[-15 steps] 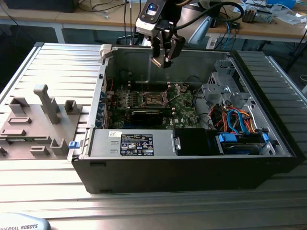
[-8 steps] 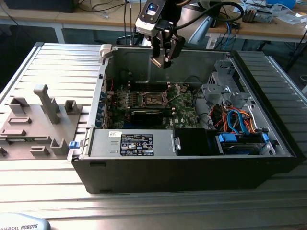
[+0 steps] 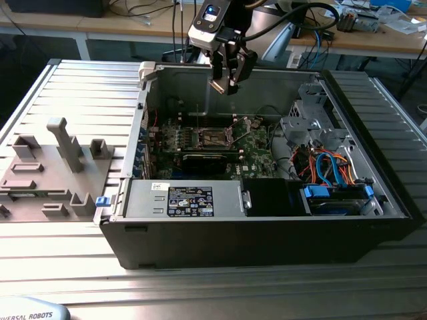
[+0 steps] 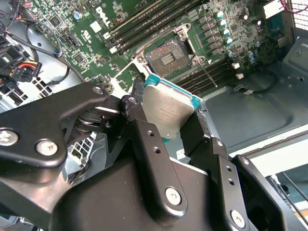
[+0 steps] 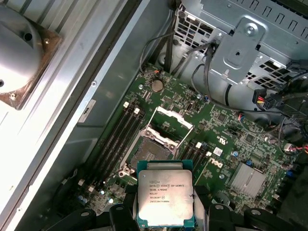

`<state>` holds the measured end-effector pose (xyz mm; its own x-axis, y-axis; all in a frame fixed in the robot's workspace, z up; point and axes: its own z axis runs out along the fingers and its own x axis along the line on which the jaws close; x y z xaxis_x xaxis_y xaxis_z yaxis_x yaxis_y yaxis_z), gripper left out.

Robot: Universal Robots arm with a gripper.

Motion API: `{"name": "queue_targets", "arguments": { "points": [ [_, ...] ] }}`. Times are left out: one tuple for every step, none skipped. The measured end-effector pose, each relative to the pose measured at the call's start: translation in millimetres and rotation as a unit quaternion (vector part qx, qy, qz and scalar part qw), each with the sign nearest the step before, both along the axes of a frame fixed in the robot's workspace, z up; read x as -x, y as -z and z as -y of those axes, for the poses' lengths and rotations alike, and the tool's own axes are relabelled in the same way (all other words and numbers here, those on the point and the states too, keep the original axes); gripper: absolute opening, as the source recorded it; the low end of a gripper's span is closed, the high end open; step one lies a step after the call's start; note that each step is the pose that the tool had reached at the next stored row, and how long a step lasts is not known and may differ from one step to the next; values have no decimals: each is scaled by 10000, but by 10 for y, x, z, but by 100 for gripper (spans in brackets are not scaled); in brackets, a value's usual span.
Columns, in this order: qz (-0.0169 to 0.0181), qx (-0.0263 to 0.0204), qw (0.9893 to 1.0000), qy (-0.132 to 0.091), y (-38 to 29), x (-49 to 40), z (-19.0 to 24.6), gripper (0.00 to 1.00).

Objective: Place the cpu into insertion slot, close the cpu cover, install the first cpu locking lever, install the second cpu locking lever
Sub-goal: 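Place the cpu into insertion slot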

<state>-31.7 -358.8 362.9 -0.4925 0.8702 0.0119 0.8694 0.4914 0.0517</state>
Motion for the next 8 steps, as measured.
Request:
{"name": "queue_targets", "arguments": {
  "points": [
    [0, 0, 10000, 3, 0, 0, 0, 54],
    [0, 0, 10000, 6, 0, 0, 0, 54],
    [0, 0, 10000, 10, 0, 0, 0, 54],
    [0, 0, 10000, 12, 0, 0, 0, 54],
    [0, 0, 10000, 26, 0, 0, 0, 54],
    [0, 0, 10000, 42, 0, 0, 0, 54],
    [0, 0, 10000, 44, 0, 0, 0, 54],
    [0, 0, 10000, 46, 0, 0, 0, 54]
  ]
}}
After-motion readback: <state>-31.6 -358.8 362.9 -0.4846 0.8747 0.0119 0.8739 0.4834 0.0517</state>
